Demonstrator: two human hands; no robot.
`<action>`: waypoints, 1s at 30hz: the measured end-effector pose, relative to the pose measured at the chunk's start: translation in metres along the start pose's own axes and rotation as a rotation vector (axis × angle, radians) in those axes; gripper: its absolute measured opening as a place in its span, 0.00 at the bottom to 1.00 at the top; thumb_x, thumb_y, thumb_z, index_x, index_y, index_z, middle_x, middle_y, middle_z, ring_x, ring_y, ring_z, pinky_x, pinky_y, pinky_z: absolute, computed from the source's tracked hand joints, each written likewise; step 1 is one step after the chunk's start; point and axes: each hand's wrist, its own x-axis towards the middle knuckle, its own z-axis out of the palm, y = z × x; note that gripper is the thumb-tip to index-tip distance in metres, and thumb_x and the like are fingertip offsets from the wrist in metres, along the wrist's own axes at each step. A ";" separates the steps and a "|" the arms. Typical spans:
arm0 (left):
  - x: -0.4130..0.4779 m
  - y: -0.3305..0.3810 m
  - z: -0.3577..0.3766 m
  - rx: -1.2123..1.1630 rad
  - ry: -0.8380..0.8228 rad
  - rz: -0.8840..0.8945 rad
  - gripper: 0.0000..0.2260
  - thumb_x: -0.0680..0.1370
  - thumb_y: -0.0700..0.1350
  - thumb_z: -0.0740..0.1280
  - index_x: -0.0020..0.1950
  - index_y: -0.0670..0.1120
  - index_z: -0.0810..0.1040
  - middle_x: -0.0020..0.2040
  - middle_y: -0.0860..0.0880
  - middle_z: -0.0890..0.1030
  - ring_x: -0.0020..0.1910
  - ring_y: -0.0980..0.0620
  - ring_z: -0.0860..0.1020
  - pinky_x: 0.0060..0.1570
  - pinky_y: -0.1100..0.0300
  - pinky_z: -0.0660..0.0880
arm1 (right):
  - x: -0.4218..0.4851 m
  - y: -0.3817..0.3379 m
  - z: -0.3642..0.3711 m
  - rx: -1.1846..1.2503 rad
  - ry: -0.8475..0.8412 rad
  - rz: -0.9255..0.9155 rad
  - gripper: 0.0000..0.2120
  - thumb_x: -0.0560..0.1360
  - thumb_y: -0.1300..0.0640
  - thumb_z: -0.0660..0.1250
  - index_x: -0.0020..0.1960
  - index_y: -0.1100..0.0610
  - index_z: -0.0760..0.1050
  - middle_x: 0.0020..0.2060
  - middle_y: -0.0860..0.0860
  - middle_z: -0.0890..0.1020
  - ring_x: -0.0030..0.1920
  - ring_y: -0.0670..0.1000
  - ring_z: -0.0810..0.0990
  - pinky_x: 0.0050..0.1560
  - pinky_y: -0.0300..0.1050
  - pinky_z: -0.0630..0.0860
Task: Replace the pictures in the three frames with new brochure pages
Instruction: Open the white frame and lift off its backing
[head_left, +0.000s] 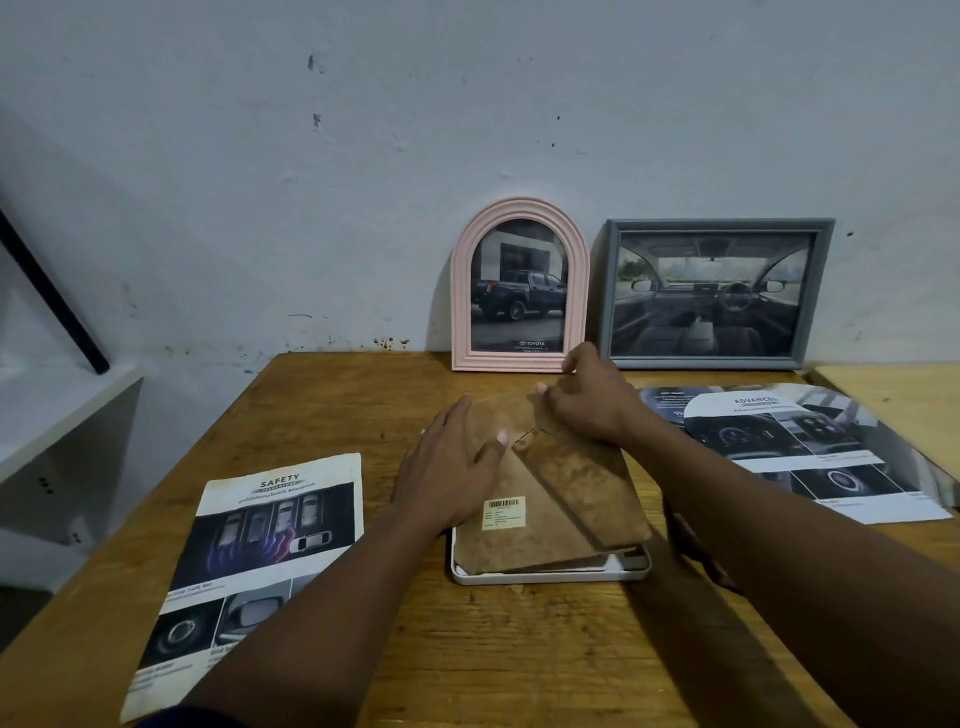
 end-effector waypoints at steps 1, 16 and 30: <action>-0.001 0.000 0.000 -0.009 0.011 0.003 0.34 0.78 0.68 0.58 0.81 0.55 0.58 0.79 0.51 0.65 0.77 0.45 0.65 0.72 0.40 0.67 | -0.001 -0.002 0.000 0.068 0.001 0.008 0.20 0.76 0.43 0.68 0.61 0.50 0.64 0.58 0.54 0.72 0.55 0.54 0.74 0.53 0.50 0.74; -0.008 0.009 -0.007 0.045 0.085 0.038 0.28 0.79 0.60 0.64 0.78 0.54 0.65 0.74 0.49 0.72 0.72 0.45 0.70 0.67 0.43 0.72 | -0.070 0.001 -0.033 0.695 -0.217 0.315 0.18 0.76 0.66 0.68 0.63 0.54 0.71 0.56 0.59 0.78 0.54 0.62 0.82 0.54 0.63 0.80; 0.032 0.134 0.015 -0.040 0.077 0.385 0.27 0.79 0.59 0.67 0.76 0.51 0.68 0.75 0.51 0.69 0.70 0.49 0.70 0.66 0.50 0.70 | -0.050 0.035 -0.183 0.749 0.187 0.172 0.18 0.76 0.67 0.69 0.64 0.56 0.78 0.47 0.56 0.82 0.40 0.53 0.83 0.39 0.48 0.84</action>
